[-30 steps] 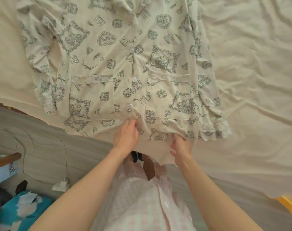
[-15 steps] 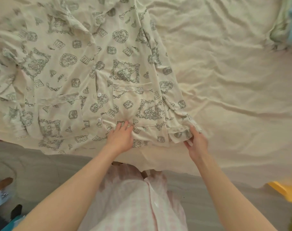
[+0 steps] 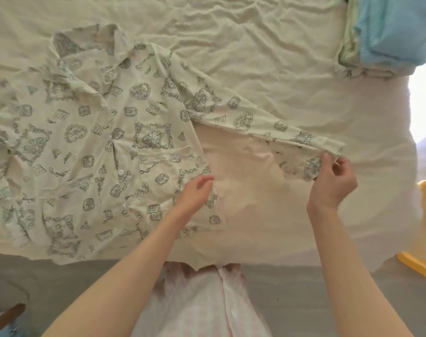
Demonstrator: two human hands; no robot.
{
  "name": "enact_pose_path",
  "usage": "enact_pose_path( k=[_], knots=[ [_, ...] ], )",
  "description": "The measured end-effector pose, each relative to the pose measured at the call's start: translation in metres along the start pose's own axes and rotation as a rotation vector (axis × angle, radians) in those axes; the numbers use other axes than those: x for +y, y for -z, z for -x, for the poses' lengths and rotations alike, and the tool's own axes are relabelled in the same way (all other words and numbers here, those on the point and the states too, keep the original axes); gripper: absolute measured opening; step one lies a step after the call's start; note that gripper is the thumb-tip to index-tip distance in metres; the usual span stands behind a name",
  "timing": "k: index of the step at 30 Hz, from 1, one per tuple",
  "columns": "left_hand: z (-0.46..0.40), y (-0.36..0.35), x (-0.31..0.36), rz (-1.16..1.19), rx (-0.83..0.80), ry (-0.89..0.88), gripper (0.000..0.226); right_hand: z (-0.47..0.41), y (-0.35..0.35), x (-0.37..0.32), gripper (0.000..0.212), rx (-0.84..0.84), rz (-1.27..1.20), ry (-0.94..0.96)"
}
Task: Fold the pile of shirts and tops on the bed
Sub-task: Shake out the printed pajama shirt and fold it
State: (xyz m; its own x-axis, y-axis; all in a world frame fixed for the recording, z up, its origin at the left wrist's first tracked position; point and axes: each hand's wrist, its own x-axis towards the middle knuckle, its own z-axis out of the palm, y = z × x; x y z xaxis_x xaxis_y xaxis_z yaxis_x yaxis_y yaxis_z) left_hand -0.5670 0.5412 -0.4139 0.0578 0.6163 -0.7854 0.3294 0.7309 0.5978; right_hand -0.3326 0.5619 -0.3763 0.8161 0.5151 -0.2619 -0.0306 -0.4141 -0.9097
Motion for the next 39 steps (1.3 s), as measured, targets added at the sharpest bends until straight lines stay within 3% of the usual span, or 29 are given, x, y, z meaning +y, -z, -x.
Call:
enact_pose_path(
  k=[3,6,8,10,12,14,16,18,21,23,27,31,36,39],
  knots=[
    [0.000,0.003,0.029,0.367,-0.084,0.014,0.023,0.022,-0.022,-0.017,0.009,-0.223,0.136,0.271],
    [-0.003,0.020,0.044,0.633,-0.220,0.020,0.045,0.071,-0.046,-0.010,0.010,-0.749,0.410,0.513],
    [-0.003,0.035,0.044,0.604,-0.300,0.039,0.058,0.101,-0.052,0.002,0.020,-1.185,0.683,0.551],
    [-0.003,0.047,0.038,0.418,-0.217,0.054,0.046,0.117,-0.051,0.015,0.026,-1.439,0.891,0.429],
    [-0.005,0.060,0.021,0.230,-0.037,0.074,0.034,0.124,-0.046,0.026,0.025,-1.399,0.854,0.258],
    [-0.006,0.071,0.007,0.155,0.040,0.088,0.028,0.125,-0.043,0.033,0.024,-1.142,0.708,0.052],
    [0.003,0.080,0.005,0.244,0.069,0.108,0.024,0.117,-0.047,0.039,0.030,-0.867,0.540,-0.148],
    [0.019,0.097,0.009,0.489,0.071,0.086,0.011,0.109,-0.056,0.038,0.029,-0.732,0.427,-0.317],
    [0.048,0.142,-0.001,0.723,0.145,0.033,0.014,0.105,-0.080,0.033,0.023,-0.774,0.298,-0.528],
    [0.064,0.174,-0.022,0.773,0.305,0.056,0.016,0.111,-0.101,0.031,0.022,-0.847,0.243,-0.618],
    [0.077,0.213,-0.071,0.472,0.633,0.302,0.021,0.129,-0.149,0.034,0.024,-0.940,0.167,-0.747],
    [0.056,0.228,-0.098,0.094,0.637,0.402,0.040,0.142,-0.193,0.037,0.040,-0.980,0.188,-0.758],
    [-0.012,0.226,-0.048,-0.236,0.582,0.089,0.037,0.140,-0.237,0.039,0.057,-0.957,0.098,-0.876],
    [-0.063,0.221,-0.010,-0.323,0.505,-0.071,0.038,0.135,-0.256,0.036,0.060,-0.776,-0.146,-1.041]
  ],
)
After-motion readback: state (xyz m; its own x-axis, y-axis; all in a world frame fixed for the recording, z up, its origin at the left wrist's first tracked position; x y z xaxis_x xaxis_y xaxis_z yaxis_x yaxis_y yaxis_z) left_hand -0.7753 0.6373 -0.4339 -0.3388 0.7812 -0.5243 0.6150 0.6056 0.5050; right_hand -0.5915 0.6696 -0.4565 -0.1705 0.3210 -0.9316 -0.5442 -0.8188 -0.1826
